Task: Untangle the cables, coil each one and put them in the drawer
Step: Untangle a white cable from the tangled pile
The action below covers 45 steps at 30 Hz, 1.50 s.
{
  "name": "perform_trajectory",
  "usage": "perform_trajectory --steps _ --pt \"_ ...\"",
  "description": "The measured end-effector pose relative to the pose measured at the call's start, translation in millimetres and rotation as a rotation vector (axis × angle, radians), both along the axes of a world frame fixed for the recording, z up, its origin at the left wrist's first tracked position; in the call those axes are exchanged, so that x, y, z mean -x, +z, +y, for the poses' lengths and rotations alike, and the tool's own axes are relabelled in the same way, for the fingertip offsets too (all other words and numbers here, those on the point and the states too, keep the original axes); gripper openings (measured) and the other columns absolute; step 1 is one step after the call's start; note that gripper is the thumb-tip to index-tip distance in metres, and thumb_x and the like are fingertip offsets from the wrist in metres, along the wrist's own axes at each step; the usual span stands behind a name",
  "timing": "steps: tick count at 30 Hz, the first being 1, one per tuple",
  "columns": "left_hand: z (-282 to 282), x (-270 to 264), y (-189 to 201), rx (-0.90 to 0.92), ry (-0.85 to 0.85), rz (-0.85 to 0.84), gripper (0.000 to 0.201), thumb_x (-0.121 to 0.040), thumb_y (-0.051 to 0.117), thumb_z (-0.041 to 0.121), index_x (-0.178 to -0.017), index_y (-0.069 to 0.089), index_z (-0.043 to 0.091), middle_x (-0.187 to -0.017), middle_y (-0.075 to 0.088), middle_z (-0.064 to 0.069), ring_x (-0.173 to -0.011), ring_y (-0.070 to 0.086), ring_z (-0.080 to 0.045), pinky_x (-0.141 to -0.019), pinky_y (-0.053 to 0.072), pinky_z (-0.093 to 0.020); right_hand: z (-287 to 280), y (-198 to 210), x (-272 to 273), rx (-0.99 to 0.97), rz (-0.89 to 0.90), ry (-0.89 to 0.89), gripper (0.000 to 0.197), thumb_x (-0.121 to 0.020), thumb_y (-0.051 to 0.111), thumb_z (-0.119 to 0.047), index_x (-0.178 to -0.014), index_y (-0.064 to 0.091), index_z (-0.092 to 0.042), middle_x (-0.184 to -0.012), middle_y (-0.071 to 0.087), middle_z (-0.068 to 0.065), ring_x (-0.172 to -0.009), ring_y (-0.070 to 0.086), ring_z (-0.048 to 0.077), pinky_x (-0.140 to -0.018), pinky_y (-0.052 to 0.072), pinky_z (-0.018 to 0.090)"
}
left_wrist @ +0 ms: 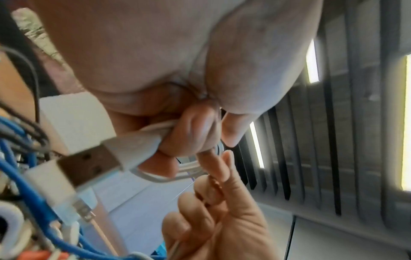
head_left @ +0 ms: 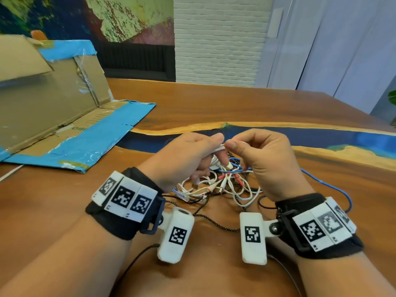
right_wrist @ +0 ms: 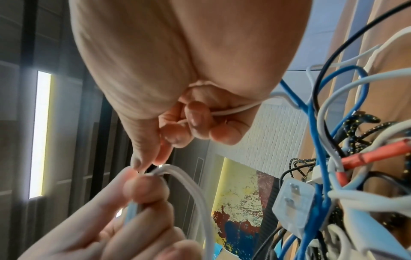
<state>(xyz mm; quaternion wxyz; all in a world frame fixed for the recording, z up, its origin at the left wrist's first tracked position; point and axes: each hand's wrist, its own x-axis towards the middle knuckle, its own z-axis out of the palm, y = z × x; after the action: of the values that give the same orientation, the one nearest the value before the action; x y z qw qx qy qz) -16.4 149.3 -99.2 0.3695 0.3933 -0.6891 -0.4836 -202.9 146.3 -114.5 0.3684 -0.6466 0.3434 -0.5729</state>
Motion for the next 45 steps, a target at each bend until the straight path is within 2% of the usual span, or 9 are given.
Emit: perform_trajectory --steps 5,10,14,16,19,21,24,28,45 --pt "2 -7 5 -0.082 -0.095 0.403 0.041 -0.106 0.037 0.027 -0.094 0.068 0.004 -0.052 0.028 0.004 -0.043 0.026 -0.013 -0.063 0.043 -0.032 -5 -4 -1 -0.006 0.061 -0.033 0.024 -0.099 0.061 -0.005 -0.109 0.077 -0.02 -0.08 0.071 0.015 -0.056 0.049 0.019 -0.054 0.043 0.033" --pt "-2 -2 8 -0.034 0.04 0.728 0.039 -0.108 0.031 0.014 -0.139 0.05 0.002 -0.072 0.06 -0.002 -0.082 0.07 -0.019 -0.084 0.056 -0.03 1 -3 -6 -0.122 0.424 0.034 0.025 -0.104 0.055 -0.01 -0.102 0.078 -0.02 -0.071 0.071 0.002 -0.05 0.047 0.001 -0.05 0.039 0.011" --pt "-8 3 1 0.065 0.285 0.503 0.045 -0.109 0.036 0.012 -0.097 0.078 0.023 -0.125 0.065 -0.017 -0.103 0.073 -0.02 -0.093 0.053 -0.035 9 0 -11 -0.134 0.607 0.092 0.033 -0.101 0.061 -0.033 -0.076 0.079 -0.022 -0.066 0.072 -0.007 -0.049 0.048 0.007 -0.051 0.04 0.022" --pt "-10 0 0 0.156 0.385 0.278 0.044 -0.108 0.041 0.013 -0.084 0.078 0.017 -0.143 0.057 -0.011 -0.101 0.07 -0.003 -0.084 0.053 -0.02 11 1 -13 -0.143 0.625 0.123 0.032 -0.099 0.063 -0.036 -0.074 0.079 -0.028 -0.071 0.075 -0.002 -0.06 0.06 0.023 -0.06 0.051 0.034" --pt "-12 -6 0 0.174 0.358 -0.033 0.036 -0.105 0.046 0.012 -0.087 0.076 0.005 -0.136 0.059 0.007 -0.101 0.059 0.014 -0.069 0.049 -0.009 11 2 -11 -0.088 0.491 0.101 0.02 -0.098 0.065 -0.031 -0.089 0.082 -0.023 -0.072 0.074 -0.002 -0.067 0.067 0.013 -0.061 0.053 0.034" --pt "-11 -5 -4 0.08 0.221 -0.077 0.034 -0.105 0.047 0.015 -0.089 0.074 -0.001 -0.108 0.069 0.003 -0.087 0.064 -0.006 -0.075 0.049 -0.024 8 4 -4 -0.03 0.393 0.088 0.018 -0.098 0.066 -0.023 -0.092 0.082 -0.018 -0.086 0.079 0.0 -0.088 0.074 0.013 -0.076 0.058 0.036" --pt "-7 0 -7 -0.017 0.029 -0.052 0.048 -0.108 0.044 0.032 -0.079 0.06 -0.004 -0.055 0.044 -0.007 -0.055 0.04 -0.027 -0.069 0.041 -0.046 4 0 0 0.034 0.313 0.046 0.014 -0.097 0.067 -0.011 -0.091 0.08 -0.014 -0.078 0.076 -0.004 -0.073 0.067 0.005 -0.066 0.054 0.022" --pt "-5 0 -8 -0.068 0.019 0.007 0.048 -0.103 0.044 0.041 -0.068 0.064 0.013 -0.048 0.026 0.003 -0.042 0.027 -0.016 -0.07 0.034 -0.046 -1 -3 -1 0.074 0.227 0.018 0.007 -0.091 0.074 -0.009 -0.085 0.078 -0.01 -0.077 0.077 0.005 -0.079 0.073 0.023 -0.074 0.06 0.036" --pt "-10 -8 -8 -0.042 -0.073 0.268 0.037 -0.097 0.047 0.033 -0.067 0.05 0.013 -0.049 0.021 0.001 -0.041 0.019 -0.015 -0.059 0.041 -0.032 -2 -7 -8 0.059 0.129 -0.017 0.021 -0.097 0.065 -0.011 -0.115 0.076 -0.012 -0.106 0.079 -0.004 -0.106 0.071 0.005 -0.086 0.053 0.016"
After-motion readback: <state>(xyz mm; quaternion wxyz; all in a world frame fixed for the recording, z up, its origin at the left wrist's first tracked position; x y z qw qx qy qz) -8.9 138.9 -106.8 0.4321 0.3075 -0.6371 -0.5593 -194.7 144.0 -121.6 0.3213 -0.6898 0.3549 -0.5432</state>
